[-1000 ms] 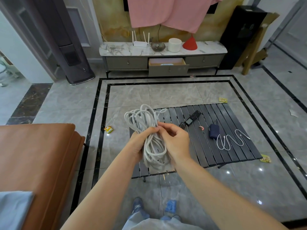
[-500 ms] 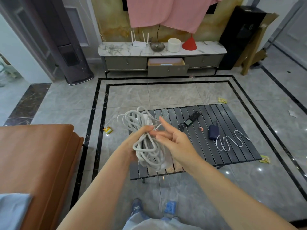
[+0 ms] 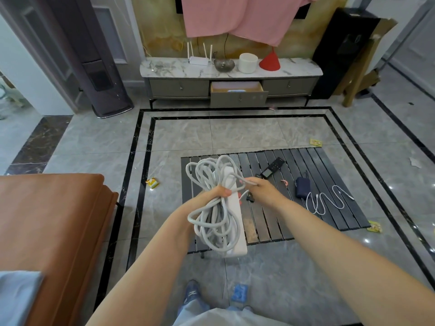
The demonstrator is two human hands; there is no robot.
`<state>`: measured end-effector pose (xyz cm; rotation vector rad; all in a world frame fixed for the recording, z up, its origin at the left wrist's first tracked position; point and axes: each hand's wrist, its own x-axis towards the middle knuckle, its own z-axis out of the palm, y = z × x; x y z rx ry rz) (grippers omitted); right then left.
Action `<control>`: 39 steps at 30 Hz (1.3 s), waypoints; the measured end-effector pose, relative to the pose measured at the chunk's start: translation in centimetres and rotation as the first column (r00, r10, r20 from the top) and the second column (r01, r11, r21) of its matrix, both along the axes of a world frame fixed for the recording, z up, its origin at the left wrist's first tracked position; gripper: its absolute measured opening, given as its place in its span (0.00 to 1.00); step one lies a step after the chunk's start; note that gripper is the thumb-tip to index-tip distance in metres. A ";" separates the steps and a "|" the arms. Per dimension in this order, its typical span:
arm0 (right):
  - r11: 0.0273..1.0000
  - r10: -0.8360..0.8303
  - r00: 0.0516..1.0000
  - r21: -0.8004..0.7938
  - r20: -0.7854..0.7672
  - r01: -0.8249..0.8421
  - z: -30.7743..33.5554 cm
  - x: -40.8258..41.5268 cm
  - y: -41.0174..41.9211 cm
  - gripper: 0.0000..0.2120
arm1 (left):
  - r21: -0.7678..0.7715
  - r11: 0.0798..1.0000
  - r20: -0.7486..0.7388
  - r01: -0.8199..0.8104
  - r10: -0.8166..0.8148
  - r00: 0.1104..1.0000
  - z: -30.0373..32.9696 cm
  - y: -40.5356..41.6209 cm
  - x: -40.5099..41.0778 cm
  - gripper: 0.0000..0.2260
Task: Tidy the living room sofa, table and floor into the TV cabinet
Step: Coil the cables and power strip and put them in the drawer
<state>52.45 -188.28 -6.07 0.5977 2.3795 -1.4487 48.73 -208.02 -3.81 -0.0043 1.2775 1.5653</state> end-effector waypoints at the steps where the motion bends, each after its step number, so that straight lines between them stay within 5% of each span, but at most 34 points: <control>1: 0.999 -0.037 0.999 -0.017 -0.005 0.037 0.0 0.2 0.4 0.11 | 0.022 1.000 0.021 -0.005 0.005 1.000 -0.4 -0.3 -0.1 0.19; 5: 0.994 -0.036 0.993 0.095 -0.114 0.047 0.9 1.1 1.1 0.26 | 0.095 0.991 0.071 -0.097 0.091 0.993 -0.5 -1.6 0.0 0.10; 7: 1.000 0.028 0.982 0.017 -0.187 -0.025 2.0 1.4 0.3 0.24 | 0.042 0.979 0.102 -0.197 0.192 0.976 -0.1 -1.9 0.2 0.10; 9: 0.988 0.105 0.963 -0.087 -0.247 -0.130 3.4 1.4 -1.0 0.19 | -0.048 0.960 -0.019 -0.276 0.276 0.961 -0.2 -1.8 0.5 0.09; 13: 0.979 0.204 0.931 0.065 -0.304 -0.193 5.2 0.9 -3.3 0.13 | -0.112 0.940 -0.205 -0.323 0.296 0.933 -0.2 -0.6 1.1 0.08; 21: 0.994 -0.032 0.943 0.085 -0.332 0.064 4.9 0.0 -6.4 0.13 | -0.064 0.938 -0.206 -0.341 0.322 0.924 -0.5 1.2 2.6 0.13; 27: 0.912 -0.350 0.917 -0.295 -0.192 0.286 4.4 -0.3 -6.4 0.12 | -0.108 0.913 -0.247 -0.394 0.359 0.900 -0.2 0.7 2.0 0.16; 32: 0.932 -0.230 0.954 -0.324 -0.190 0.160 4.2 1.0 -4.7 0.05 | -0.103 0.781 -0.193 -0.616 0.592 0.782 -0.1 -0.2 1.0 0.10; 37: 0.986 0.022 0.993 -0.162 -0.117 -0.041 1.5 4.0 -3.4 0.12 | -0.010 0.710 -0.071 -0.704 0.702 0.709 0.1 -1.9 0.0 0.05; 39: 0.992 -0.042 0.981 -0.122 -0.192 0.019 1.0 4.6 -3.4 0.13 | -0.033 0.710 -0.118 -0.703 0.696 0.708 0.1 -2.2 -0.1 0.05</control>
